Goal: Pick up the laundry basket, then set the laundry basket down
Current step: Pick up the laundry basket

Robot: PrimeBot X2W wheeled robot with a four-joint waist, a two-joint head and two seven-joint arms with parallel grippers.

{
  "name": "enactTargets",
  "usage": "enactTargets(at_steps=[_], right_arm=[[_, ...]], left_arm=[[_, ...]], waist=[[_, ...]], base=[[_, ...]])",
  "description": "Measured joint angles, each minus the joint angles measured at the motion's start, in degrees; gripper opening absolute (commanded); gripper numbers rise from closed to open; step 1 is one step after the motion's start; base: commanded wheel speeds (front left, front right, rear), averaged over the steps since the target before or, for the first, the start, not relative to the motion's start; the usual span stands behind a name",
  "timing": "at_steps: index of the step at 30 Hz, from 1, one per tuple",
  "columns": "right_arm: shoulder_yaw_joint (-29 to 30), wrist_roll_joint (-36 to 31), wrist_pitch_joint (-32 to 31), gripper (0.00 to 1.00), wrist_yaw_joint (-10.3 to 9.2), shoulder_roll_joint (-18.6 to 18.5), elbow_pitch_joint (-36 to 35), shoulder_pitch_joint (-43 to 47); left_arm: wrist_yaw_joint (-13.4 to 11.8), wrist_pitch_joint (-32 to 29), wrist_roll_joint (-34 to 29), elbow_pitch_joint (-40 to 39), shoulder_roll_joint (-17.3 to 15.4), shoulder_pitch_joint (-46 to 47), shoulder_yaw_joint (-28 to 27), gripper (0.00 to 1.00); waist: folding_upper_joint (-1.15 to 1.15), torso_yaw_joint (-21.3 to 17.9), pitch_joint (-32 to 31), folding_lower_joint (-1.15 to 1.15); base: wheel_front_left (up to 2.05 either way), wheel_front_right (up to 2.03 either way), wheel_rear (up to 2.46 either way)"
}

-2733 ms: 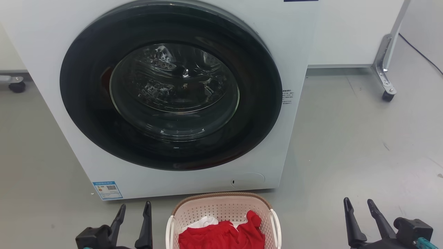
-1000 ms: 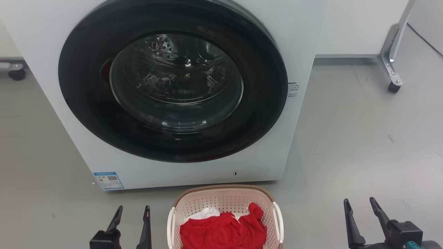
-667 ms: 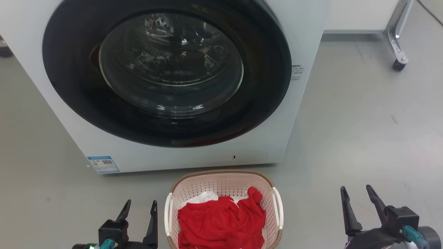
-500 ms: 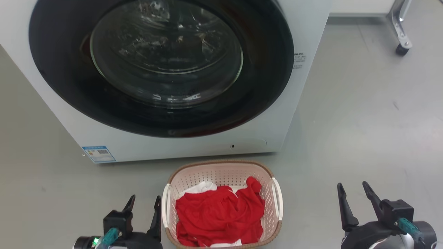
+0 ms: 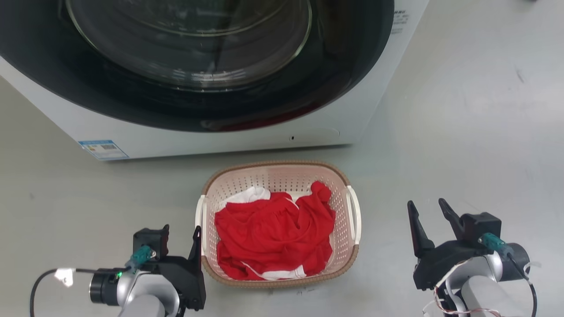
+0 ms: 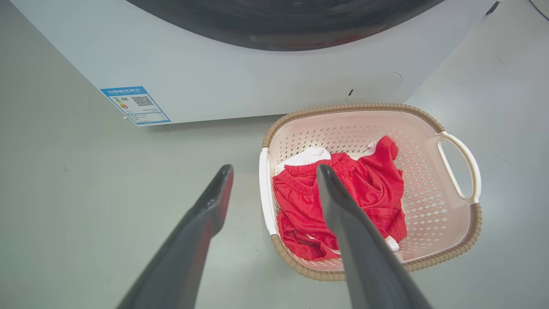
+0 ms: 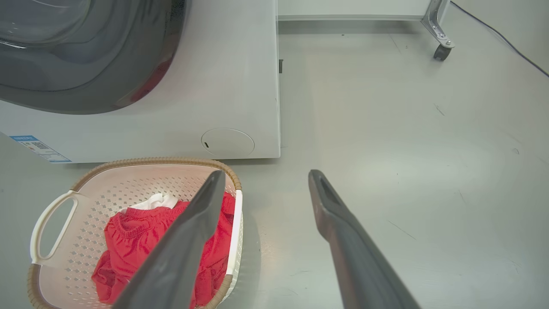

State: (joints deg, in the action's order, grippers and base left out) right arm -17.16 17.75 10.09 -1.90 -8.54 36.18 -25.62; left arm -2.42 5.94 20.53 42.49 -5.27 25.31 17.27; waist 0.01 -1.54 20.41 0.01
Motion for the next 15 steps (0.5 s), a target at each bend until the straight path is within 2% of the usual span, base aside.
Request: enactTargets(at_steps=[15], right_arm=[[-2.54, -0.14, -4.49, 1.0, 2.42, 1.97, 10.01, -11.29]], left_arm=[[2.0, -3.39, 1.05, 8.68, 0.54, 10.1, -0.73, 1.0]], waist=[[0.0, -0.5, 9.79, -0.01]], base=[[0.0, 0.0, 0.0]])
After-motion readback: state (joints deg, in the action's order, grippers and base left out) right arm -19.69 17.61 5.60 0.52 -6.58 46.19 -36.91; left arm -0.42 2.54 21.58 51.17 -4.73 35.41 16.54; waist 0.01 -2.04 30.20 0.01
